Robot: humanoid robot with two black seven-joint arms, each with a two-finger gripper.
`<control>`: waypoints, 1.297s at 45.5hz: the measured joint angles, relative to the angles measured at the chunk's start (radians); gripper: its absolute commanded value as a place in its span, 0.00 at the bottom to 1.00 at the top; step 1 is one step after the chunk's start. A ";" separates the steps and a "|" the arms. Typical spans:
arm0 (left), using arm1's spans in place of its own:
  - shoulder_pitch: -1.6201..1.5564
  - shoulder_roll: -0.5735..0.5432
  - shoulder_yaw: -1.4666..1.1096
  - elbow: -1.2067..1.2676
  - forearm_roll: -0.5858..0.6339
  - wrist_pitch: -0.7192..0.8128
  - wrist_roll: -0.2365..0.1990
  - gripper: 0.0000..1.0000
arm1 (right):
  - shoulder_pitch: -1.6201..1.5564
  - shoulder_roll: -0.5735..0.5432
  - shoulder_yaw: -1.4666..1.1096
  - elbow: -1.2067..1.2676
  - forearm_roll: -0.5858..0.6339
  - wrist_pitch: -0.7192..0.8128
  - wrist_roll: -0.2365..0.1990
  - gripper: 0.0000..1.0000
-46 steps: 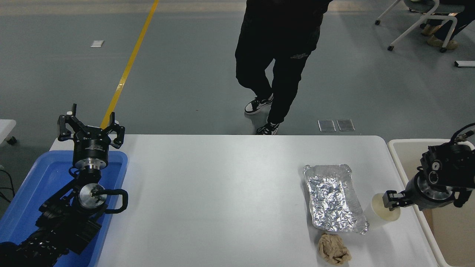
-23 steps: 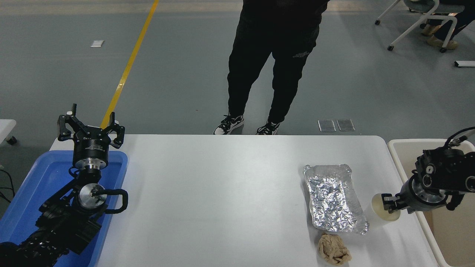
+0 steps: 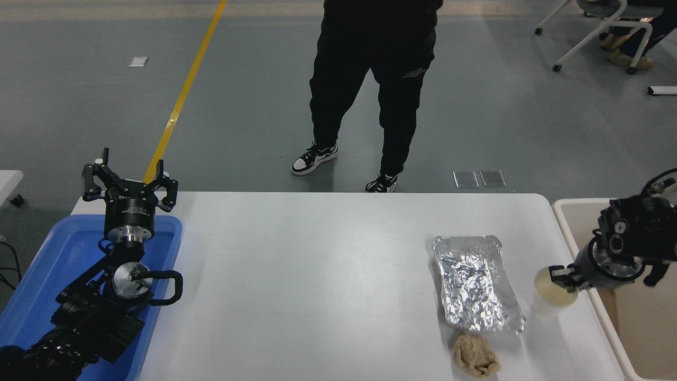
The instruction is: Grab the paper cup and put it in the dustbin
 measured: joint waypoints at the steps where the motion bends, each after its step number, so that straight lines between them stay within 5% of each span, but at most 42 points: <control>1: 0.000 0.000 0.000 0.000 0.000 0.000 0.000 0.99 | 0.018 -0.005 -0.008 0.008 0.000 0.006 0.000 0.00; 28: 0.000 0.001 0.000 0.000 0.000 0.000 0.000 0.99 | 0.809 0.006 -0.461 0.318 0.107 0.172 0.010 0.00; 45: 0.000 0.002 0.000 0.000 0.000 0.000 0.000 0.99 | 1.006 0.037 -0.569 0.369 0.147 0.233 0.016 0.00; 59: 0.000 0.002 0.000 0.001 -0.001 0.000 0.000 0.99 | 0.998 -0.040 -0.663 0.280 -0.011 0.197 0.018 0.00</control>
